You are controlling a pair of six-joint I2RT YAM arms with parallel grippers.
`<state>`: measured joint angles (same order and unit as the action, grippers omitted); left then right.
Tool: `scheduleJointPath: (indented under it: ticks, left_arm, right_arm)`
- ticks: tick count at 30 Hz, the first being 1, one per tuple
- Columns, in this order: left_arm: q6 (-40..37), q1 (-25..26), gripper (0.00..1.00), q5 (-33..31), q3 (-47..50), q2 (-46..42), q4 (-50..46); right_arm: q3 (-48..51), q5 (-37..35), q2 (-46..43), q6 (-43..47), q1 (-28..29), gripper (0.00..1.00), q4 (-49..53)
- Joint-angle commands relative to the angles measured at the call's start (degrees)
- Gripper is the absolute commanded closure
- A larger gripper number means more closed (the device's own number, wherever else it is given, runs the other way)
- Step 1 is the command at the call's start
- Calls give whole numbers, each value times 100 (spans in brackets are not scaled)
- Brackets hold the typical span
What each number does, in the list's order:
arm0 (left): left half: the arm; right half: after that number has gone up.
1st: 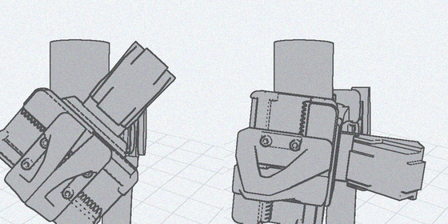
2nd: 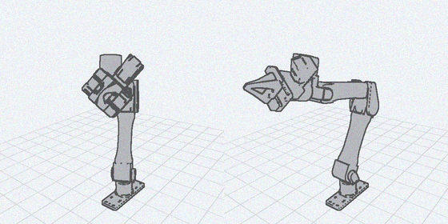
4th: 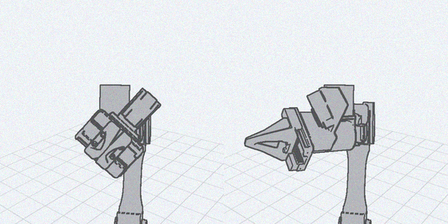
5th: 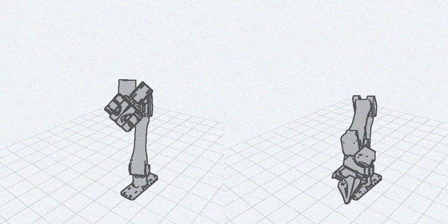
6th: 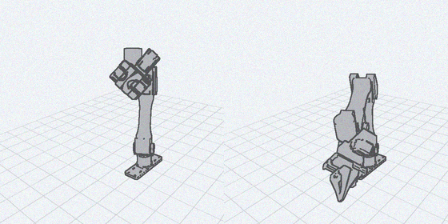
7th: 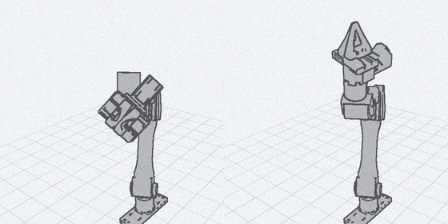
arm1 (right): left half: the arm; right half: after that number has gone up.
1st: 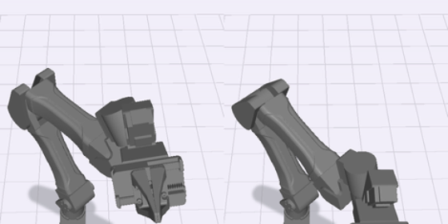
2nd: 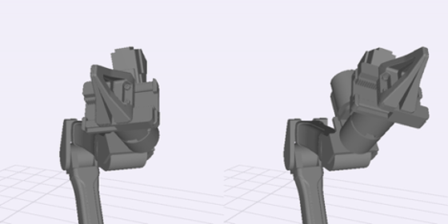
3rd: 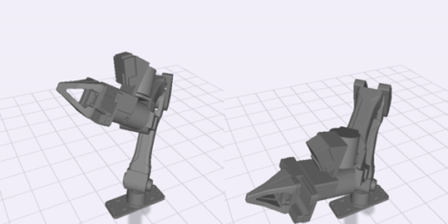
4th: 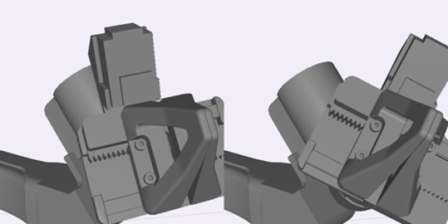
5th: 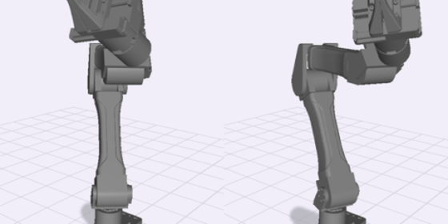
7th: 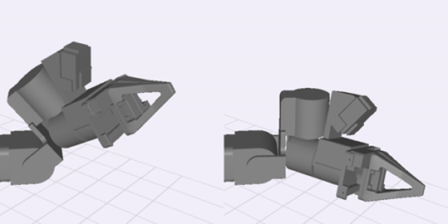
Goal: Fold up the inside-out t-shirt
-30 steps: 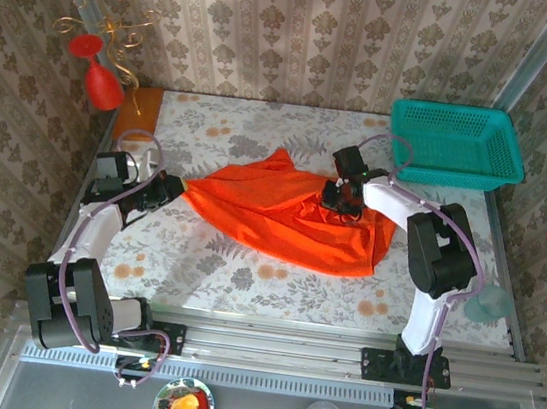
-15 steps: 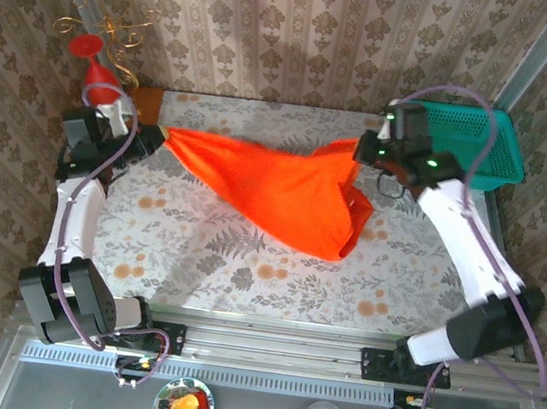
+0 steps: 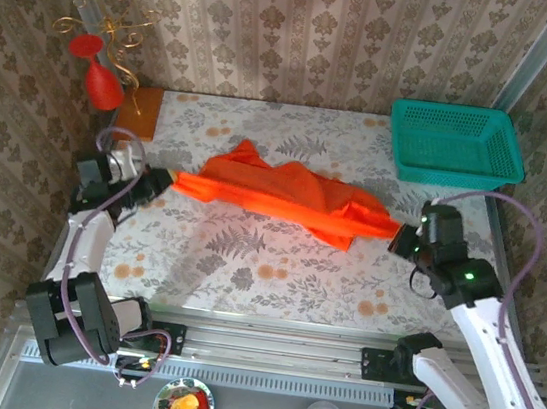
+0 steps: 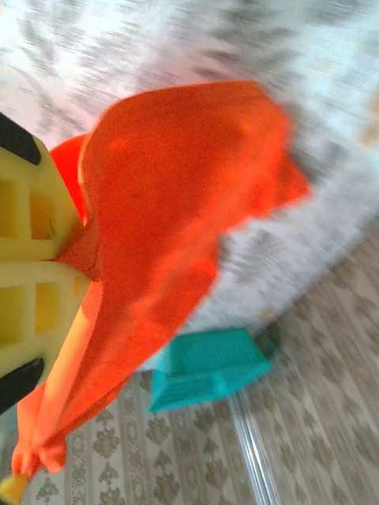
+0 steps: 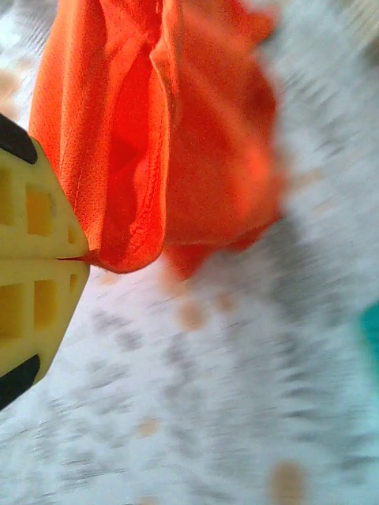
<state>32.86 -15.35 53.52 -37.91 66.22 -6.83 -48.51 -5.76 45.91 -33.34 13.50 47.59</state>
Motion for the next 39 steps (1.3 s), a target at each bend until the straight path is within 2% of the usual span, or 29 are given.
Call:
scheduleJointPath:
  ticks: [1,5,11,17,19,22,27,31,39]
  left_arm:
    - [125,128,100,-151,526,-21,390]
    - [15,367,100,-310,586,77,342]
    - [-76,485,100,-420,470,225,296]
    - [-121,499,100,-414,442,269,261]
    - [-122,498,100,-412,451,286,266]
    - [-118,500,100,-403,451,312,278]
    - [-102,507,100,-367,451,313,301]
    - [-121,512,100,-350,437,295,288]
    - [-113,498,100,-342,425,256,288]
  right_arm:
    - [268,277,113,-533,23,75,170]
    - [-4,236,562,-335,302,73,-8]
    - [-316,530,1548,-223,1234,75,-563]
    - [-44,688,2500,-555,2262,75,-1220]
    - [67,755,2787,-702,2496,80,-1398]
    - [276,797,3183,-980,2754,77,-1656]
    - [448,672,3714,-1238,2843,68,-2077]
    - [422,333,3854,-1306,2812,57,-2111]
    - [327,96,3990,-1137,2519,51,-2357]
